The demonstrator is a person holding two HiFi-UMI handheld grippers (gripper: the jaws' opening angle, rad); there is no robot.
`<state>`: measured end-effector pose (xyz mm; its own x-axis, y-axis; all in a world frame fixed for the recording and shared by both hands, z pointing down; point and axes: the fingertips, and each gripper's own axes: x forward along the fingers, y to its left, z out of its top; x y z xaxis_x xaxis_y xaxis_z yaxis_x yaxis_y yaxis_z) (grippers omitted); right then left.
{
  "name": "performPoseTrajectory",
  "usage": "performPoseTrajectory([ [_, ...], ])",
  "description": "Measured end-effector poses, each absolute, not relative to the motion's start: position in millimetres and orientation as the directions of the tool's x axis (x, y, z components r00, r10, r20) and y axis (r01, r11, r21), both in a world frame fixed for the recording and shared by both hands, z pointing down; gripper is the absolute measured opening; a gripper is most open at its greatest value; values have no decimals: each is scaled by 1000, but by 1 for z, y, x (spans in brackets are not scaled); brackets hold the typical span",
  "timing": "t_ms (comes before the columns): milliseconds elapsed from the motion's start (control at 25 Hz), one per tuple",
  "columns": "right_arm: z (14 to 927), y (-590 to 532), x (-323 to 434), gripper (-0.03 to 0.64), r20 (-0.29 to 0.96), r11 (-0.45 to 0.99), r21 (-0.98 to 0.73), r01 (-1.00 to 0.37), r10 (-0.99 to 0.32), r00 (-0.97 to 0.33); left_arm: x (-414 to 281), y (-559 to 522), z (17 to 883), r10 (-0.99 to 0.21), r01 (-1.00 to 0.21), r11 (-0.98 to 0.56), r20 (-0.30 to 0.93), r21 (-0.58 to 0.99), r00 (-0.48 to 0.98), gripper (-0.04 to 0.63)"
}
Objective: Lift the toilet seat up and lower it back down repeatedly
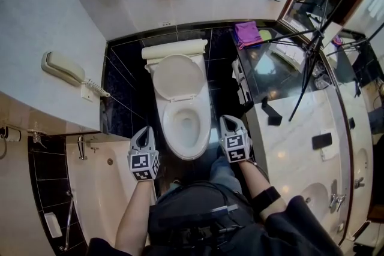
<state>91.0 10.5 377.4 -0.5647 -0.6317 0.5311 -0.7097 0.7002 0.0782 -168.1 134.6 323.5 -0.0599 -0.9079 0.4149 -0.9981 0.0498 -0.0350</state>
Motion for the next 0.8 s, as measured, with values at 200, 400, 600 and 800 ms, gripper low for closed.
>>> performPoseTrajectory([
  [200,382,-7,85,73,543,697,79,-713,-630,-555,-168,120,324,-916,-998,27,398,-59,-48,0],
  [400,403,-18,81,166,578,696,0,-718,-586,-568,-165,105,337,-911,-997,9,411,-79,-41,0],
  [600,448,-22,88,196,641,688,-30,-726,-544,-542,-156,92,360,-903,-995,-20,428,-102,-26,0],
  [800,526,-10,99,197,708,647,-131,-751,-469,-528,-150,86,396,-897,-993,-32,441,-111,-20,0],
])
